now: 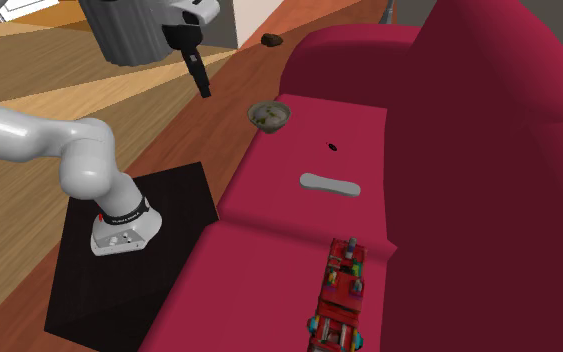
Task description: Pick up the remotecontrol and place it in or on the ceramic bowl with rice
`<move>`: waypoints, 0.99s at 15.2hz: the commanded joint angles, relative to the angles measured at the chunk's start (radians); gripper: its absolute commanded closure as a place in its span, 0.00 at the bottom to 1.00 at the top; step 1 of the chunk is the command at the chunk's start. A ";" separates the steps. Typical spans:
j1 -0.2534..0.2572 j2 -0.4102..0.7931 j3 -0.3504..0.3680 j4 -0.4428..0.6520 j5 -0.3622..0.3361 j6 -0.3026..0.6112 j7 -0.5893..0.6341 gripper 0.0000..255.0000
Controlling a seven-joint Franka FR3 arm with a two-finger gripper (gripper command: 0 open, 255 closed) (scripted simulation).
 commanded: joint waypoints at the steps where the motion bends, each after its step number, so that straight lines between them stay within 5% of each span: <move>1: 0.000 0.000 0.000 0.000 0.000 0.000 0.000 0.00; 15: -0.055 0.444 0.039 0.017 0.000 0.397 0.158 0.00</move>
